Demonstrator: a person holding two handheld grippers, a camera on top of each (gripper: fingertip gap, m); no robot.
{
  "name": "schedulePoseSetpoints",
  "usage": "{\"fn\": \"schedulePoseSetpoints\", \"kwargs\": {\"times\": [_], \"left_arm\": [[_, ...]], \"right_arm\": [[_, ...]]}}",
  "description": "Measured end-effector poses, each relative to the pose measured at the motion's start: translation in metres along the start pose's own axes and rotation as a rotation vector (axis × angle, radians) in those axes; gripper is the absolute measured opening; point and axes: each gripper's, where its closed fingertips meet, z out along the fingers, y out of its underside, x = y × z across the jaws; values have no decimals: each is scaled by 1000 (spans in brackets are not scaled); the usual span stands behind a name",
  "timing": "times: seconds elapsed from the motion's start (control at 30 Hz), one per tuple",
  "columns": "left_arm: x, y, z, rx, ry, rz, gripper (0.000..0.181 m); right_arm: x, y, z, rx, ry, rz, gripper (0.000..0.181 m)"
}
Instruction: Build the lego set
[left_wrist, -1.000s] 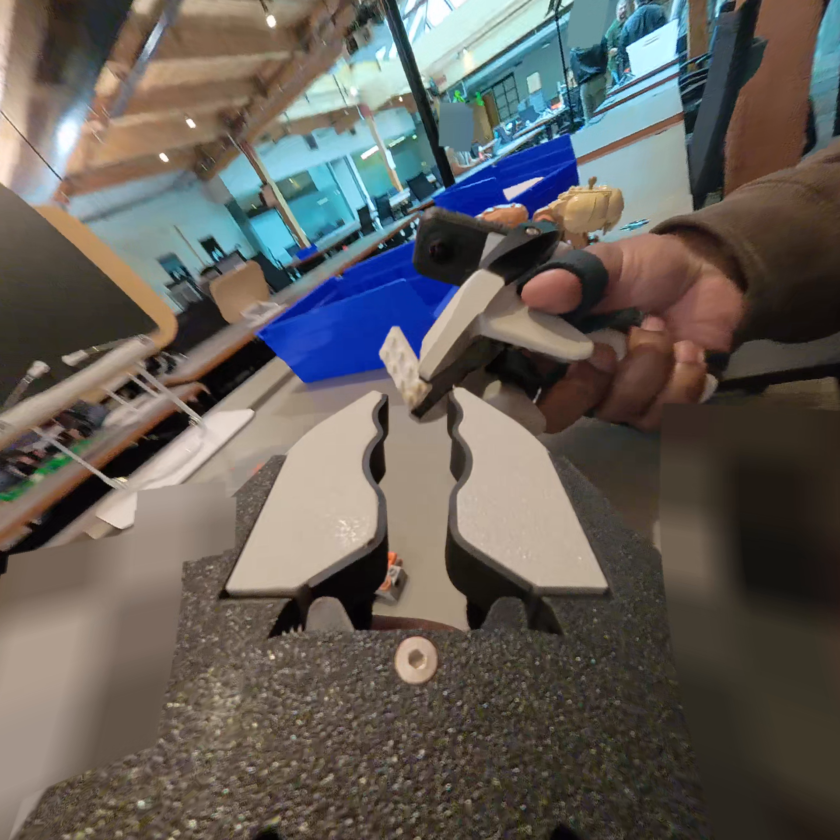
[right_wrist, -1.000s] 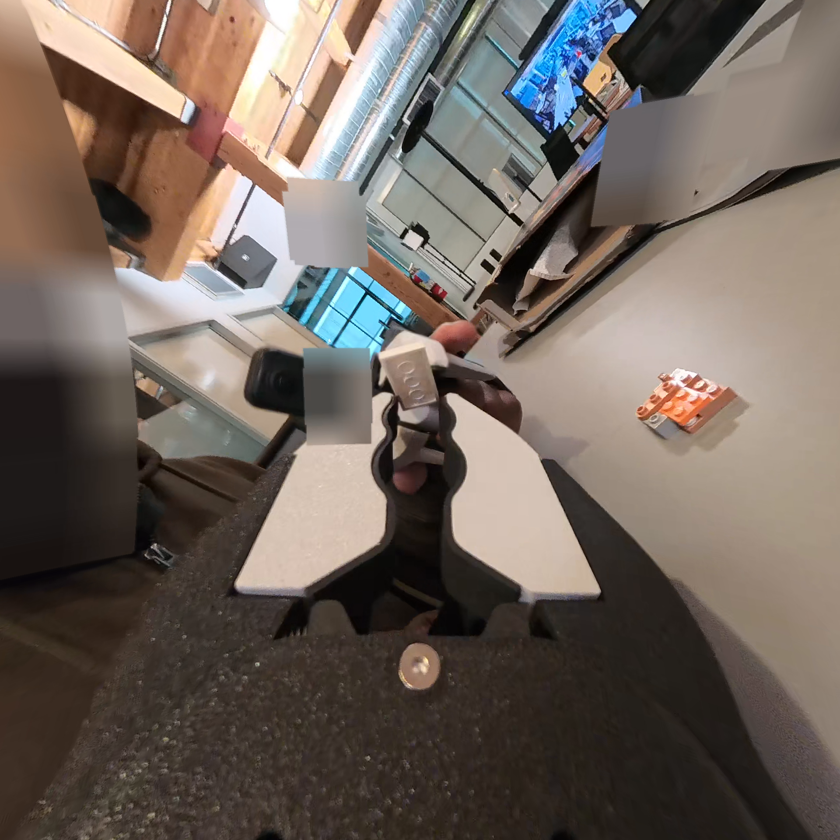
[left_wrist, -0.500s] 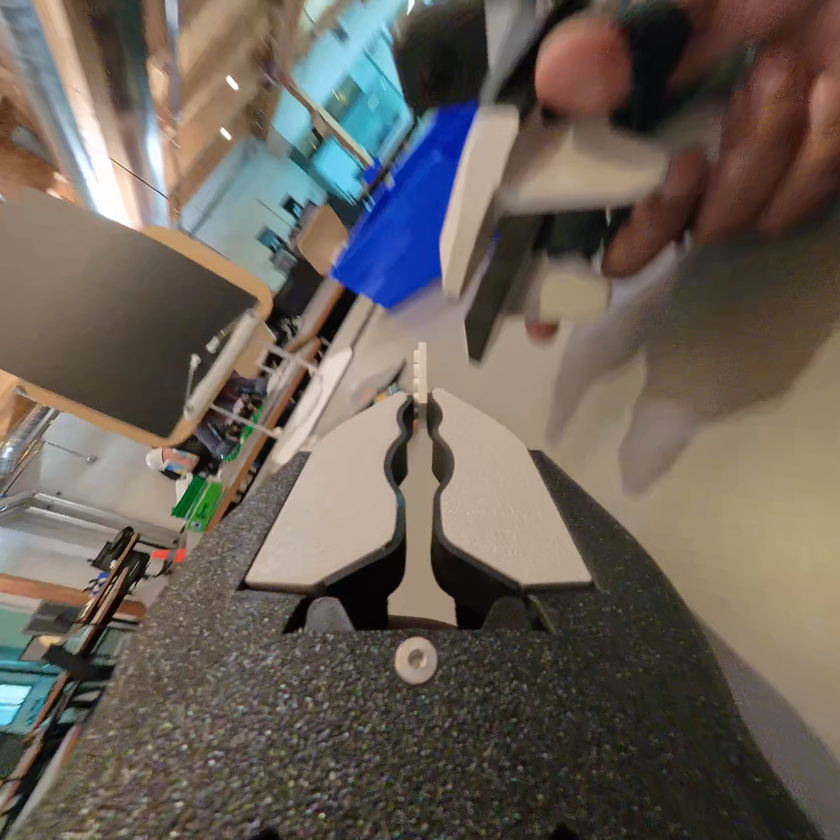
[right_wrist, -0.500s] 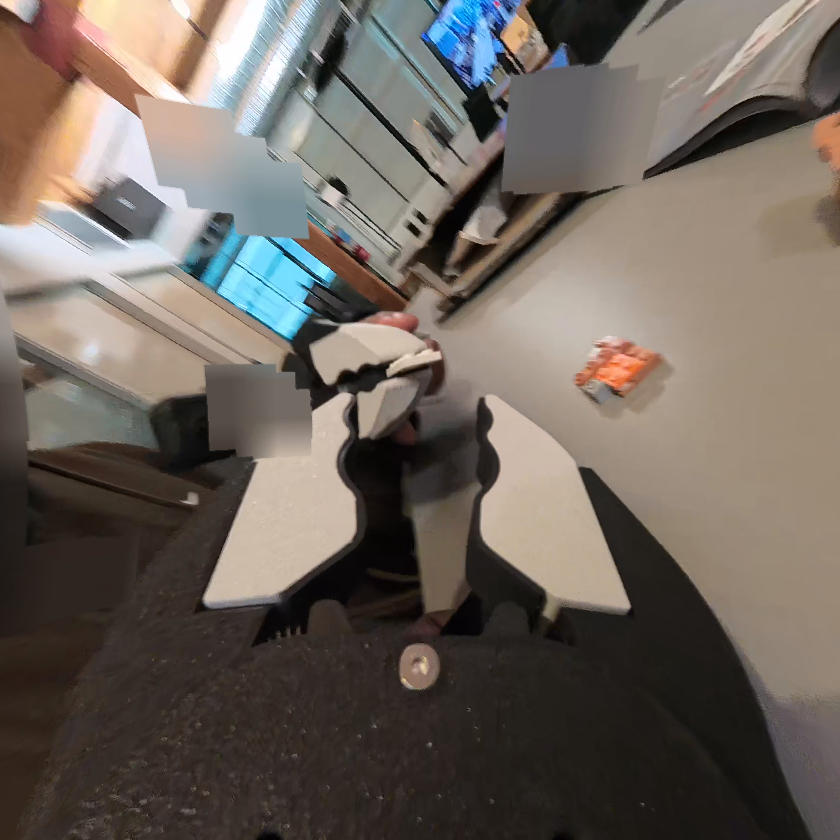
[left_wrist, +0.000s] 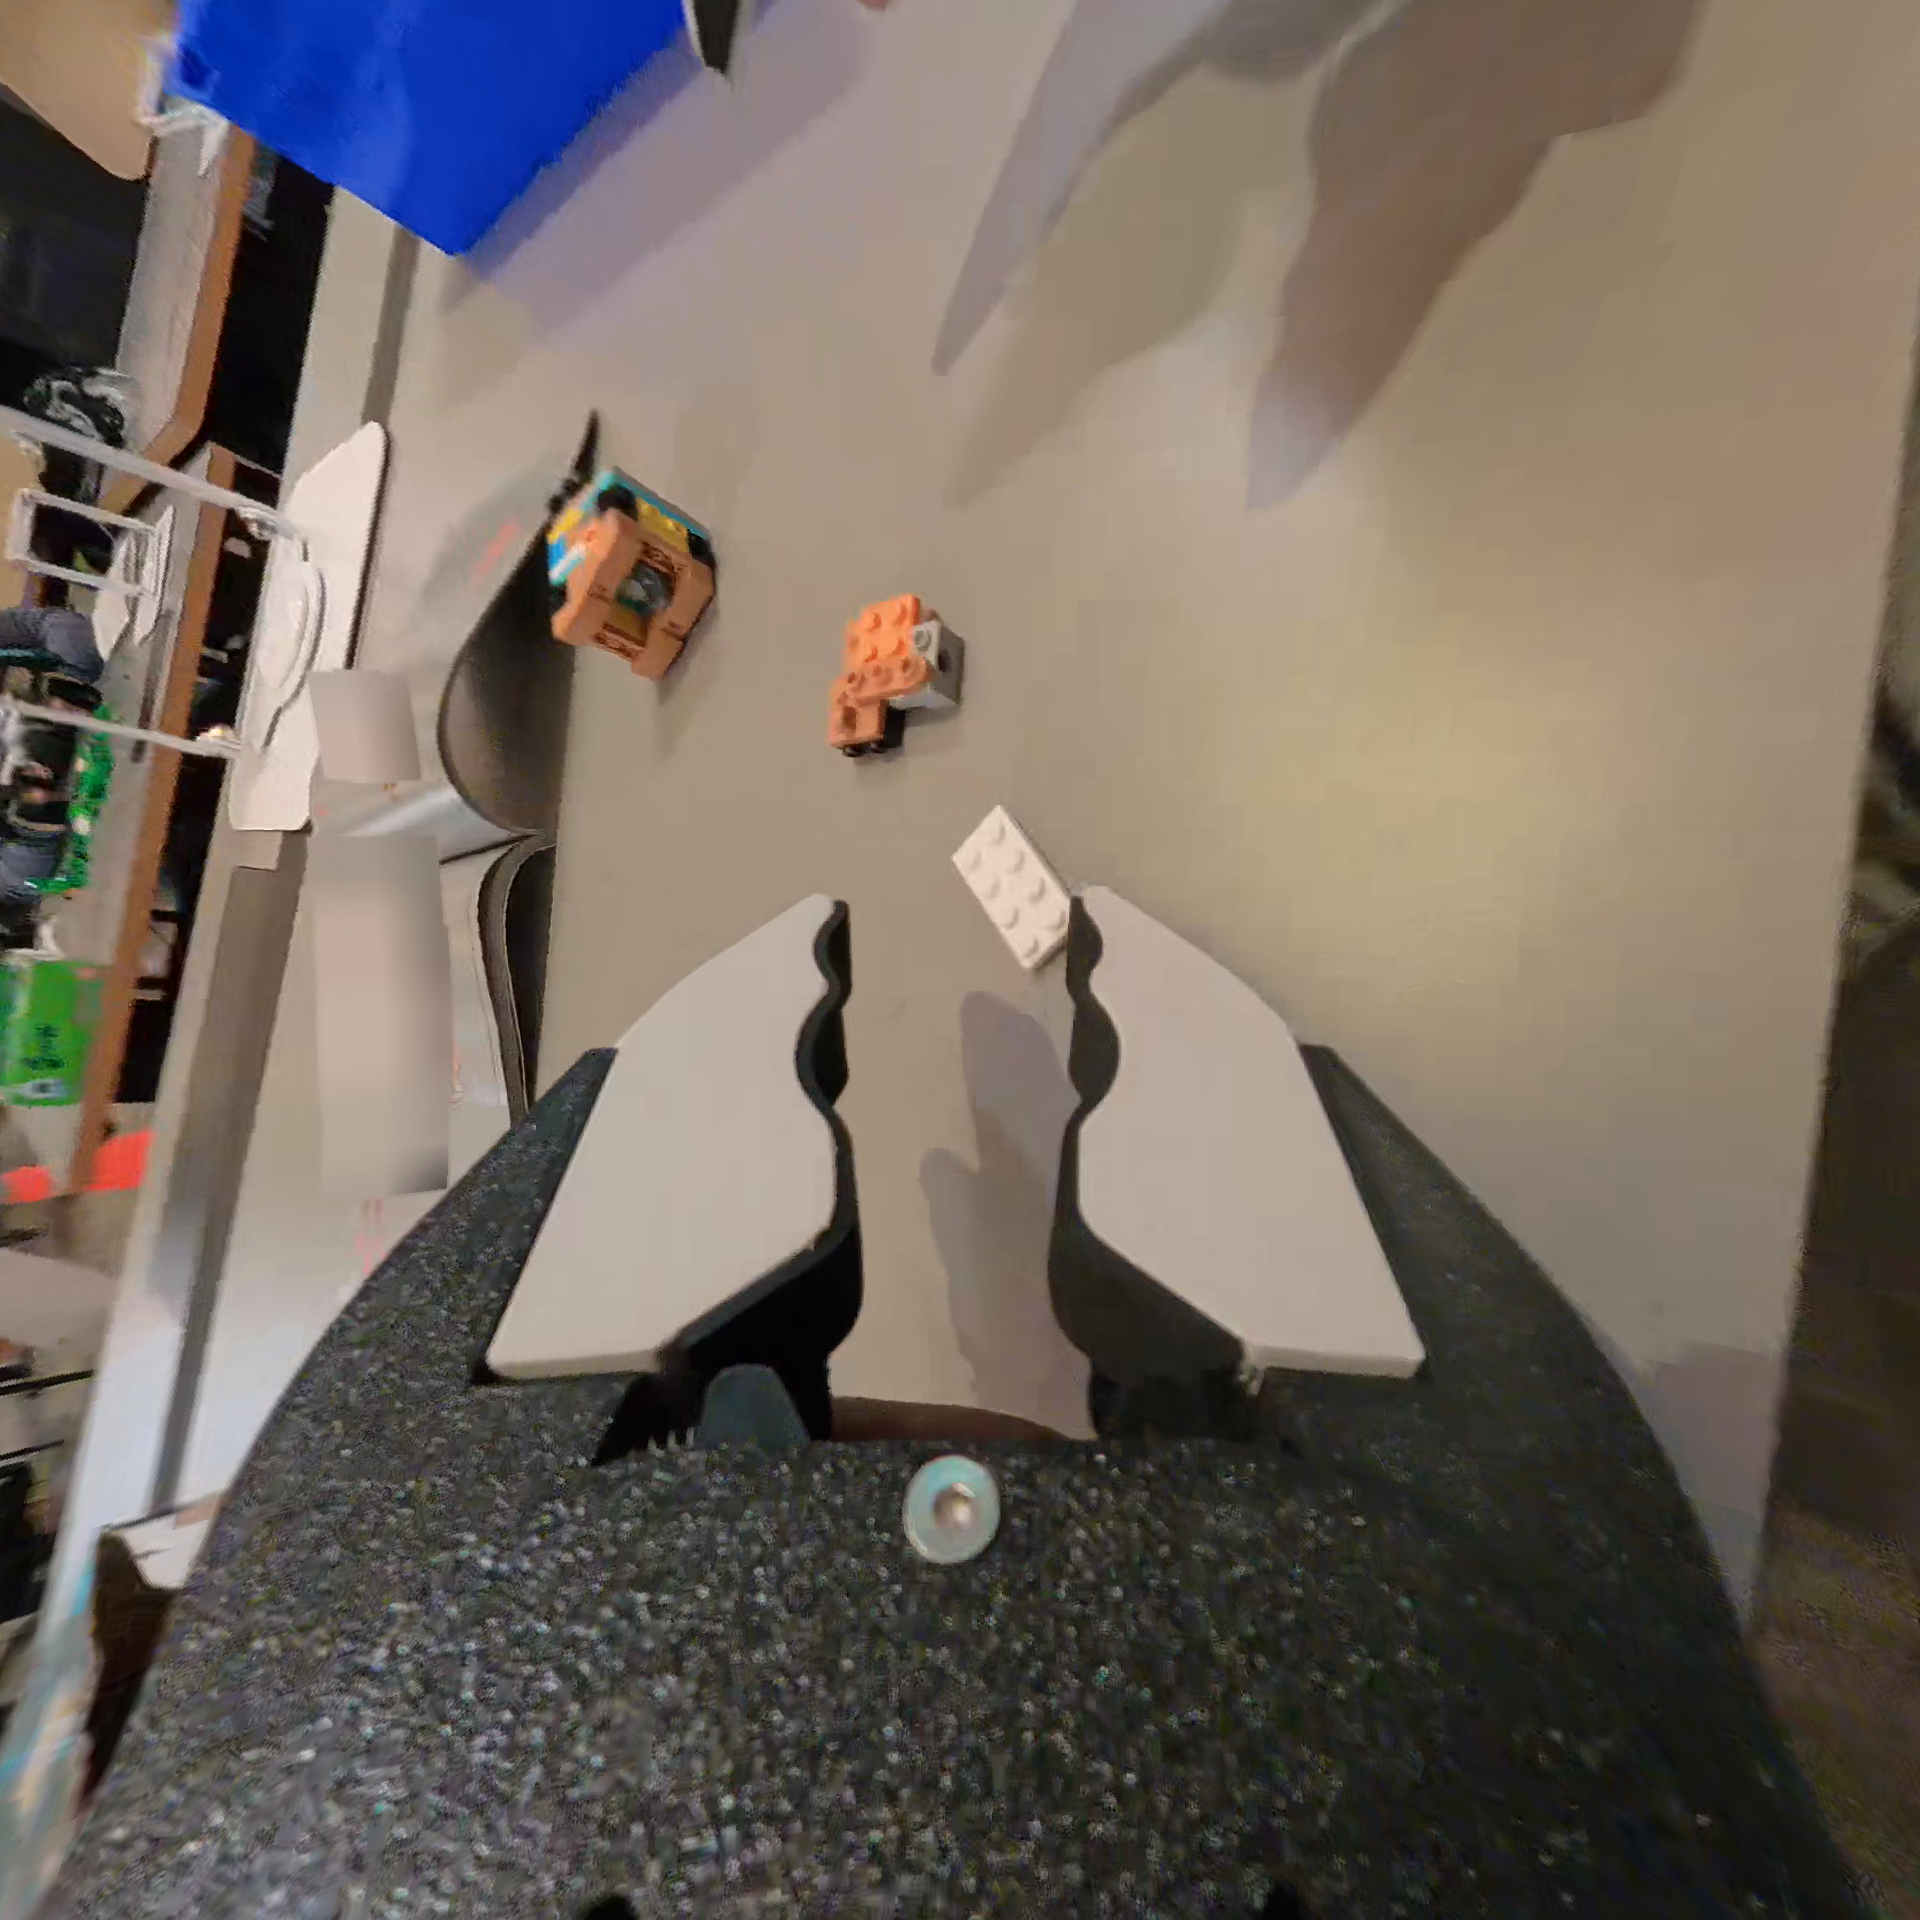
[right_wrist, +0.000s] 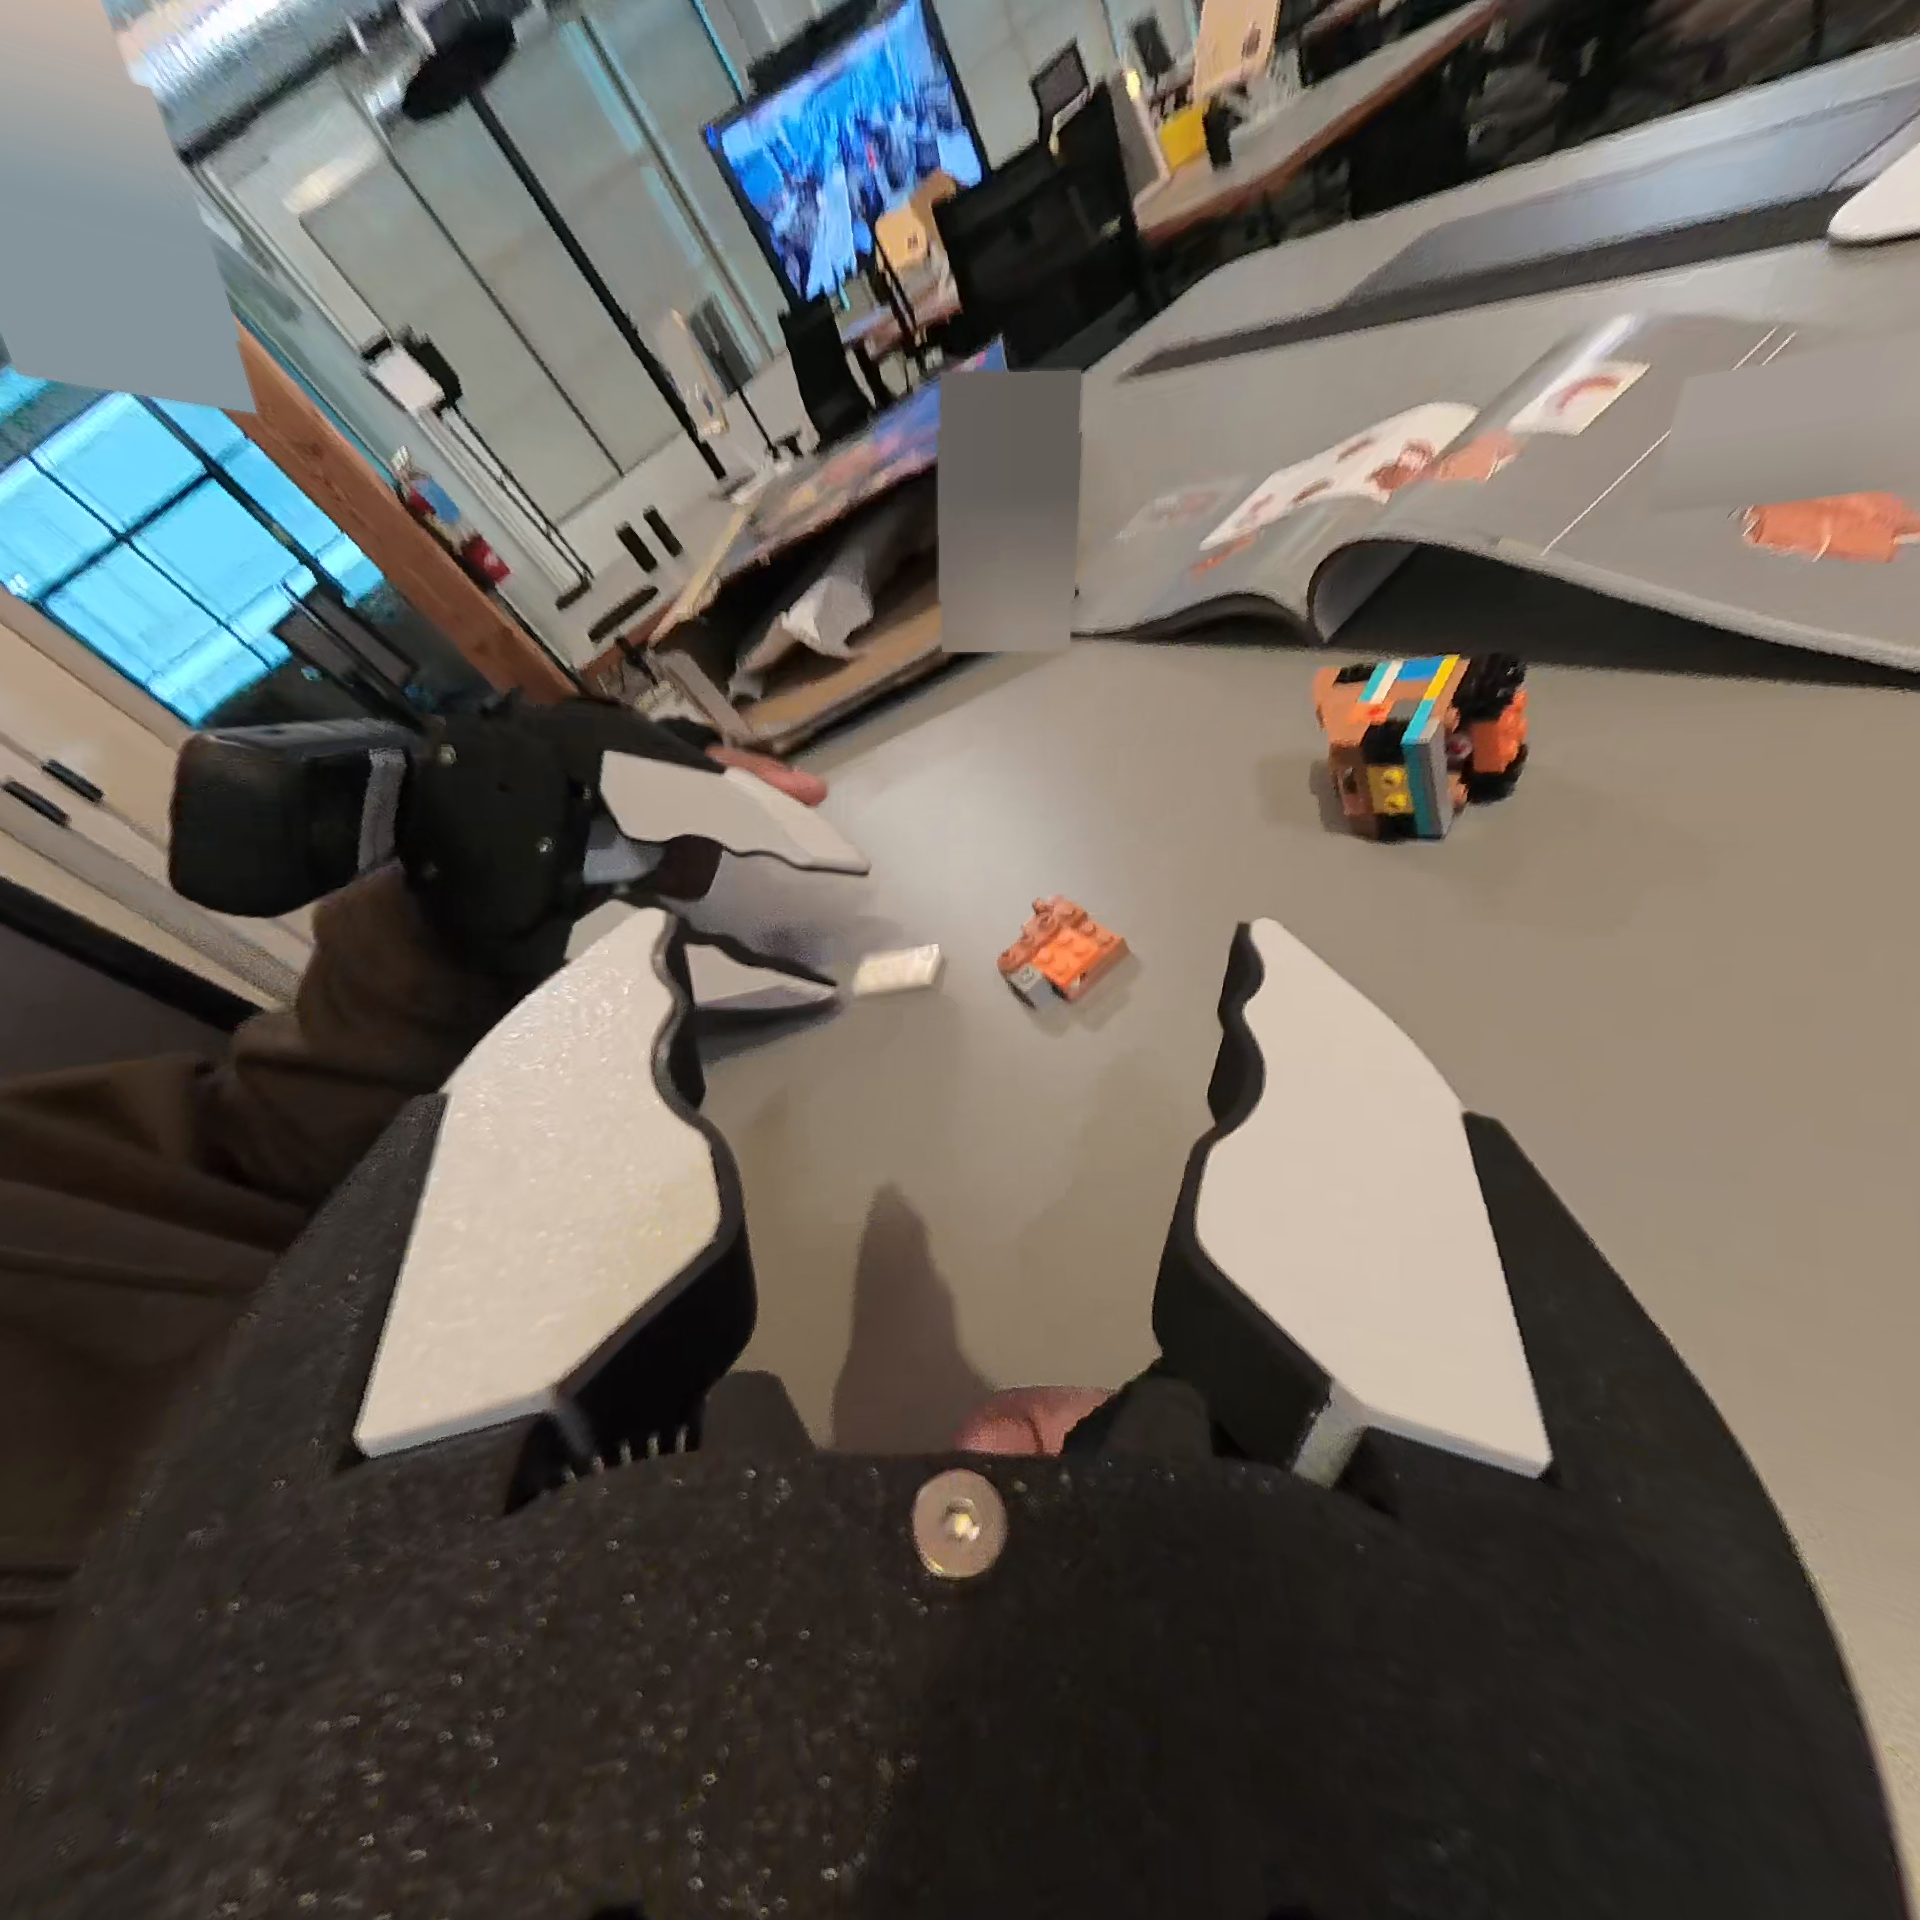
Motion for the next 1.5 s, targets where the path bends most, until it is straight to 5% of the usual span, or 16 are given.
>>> {"fn": "schedulePoseSetpoints", "kwargs": {"times": [0.1, 0.23, 0.43, 0.67, 0.97, 1.3, 1.5], "left_arm": [[-6, -30, -18, 190, -12, -145, 38], [24, -122, -20, 605, 223, -342, 38], [42, -175, 12, 724, 289, -373, 39], [57, -187, 16, 741, 503, -459, 31], [65, -199, 17, 752, 731, -562, 28], [70, -206, 25, 703, 717, -574, 34], [59, -206, 39, 685, 528, -561, 44]], "right_arm": [[-3, -25, -5, 142, -34, 31, 100], [-23, -68, -16, 457, -175, 148, 104], [-50, -97, -39, 758, -371, 242, 105], [-75, -105, -71, 878, -526, 154, 98], [-107, -101, -75, 748, -600, -39, 86], [-88, -101, -72, 708, -439, -2, 85], [-70, -109, -73, 810, -196, -114, 112]]}}
